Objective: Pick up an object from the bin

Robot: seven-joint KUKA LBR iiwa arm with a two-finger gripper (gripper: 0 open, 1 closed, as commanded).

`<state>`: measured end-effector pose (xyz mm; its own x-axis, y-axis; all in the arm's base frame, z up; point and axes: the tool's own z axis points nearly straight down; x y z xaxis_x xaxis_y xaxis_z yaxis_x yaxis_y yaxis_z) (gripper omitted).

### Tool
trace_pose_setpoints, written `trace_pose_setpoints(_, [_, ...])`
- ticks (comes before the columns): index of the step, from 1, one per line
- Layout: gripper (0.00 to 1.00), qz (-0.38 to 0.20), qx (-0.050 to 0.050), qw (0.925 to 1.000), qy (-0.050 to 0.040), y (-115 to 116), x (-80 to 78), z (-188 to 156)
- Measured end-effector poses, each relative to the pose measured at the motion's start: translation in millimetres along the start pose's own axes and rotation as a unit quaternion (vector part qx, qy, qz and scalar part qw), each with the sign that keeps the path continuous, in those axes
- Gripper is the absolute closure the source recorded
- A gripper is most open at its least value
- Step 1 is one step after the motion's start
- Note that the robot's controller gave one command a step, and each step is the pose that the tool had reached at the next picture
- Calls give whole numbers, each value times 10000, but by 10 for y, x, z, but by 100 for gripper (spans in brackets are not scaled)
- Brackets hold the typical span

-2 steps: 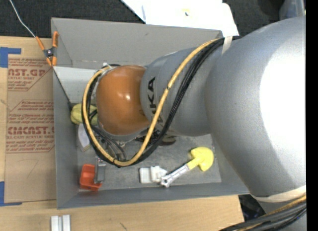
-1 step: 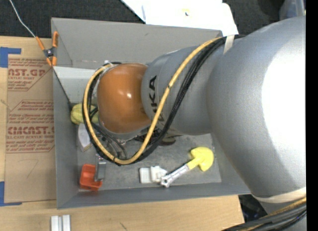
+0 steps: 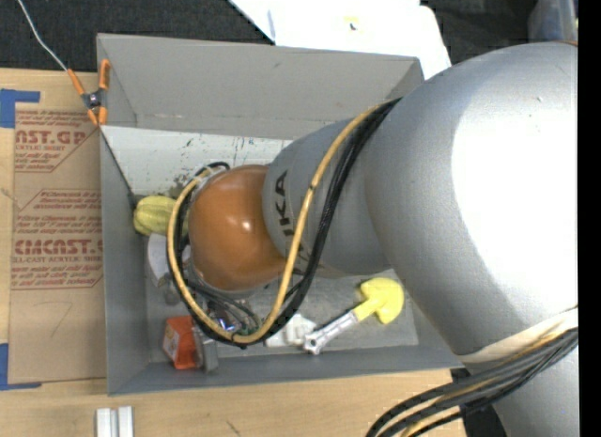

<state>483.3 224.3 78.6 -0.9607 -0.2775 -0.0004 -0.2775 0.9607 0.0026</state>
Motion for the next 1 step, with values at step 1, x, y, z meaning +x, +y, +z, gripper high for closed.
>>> trace_pose_setpoints(1, [100, -309, -8, 9995, -44, 173, -153, 47])
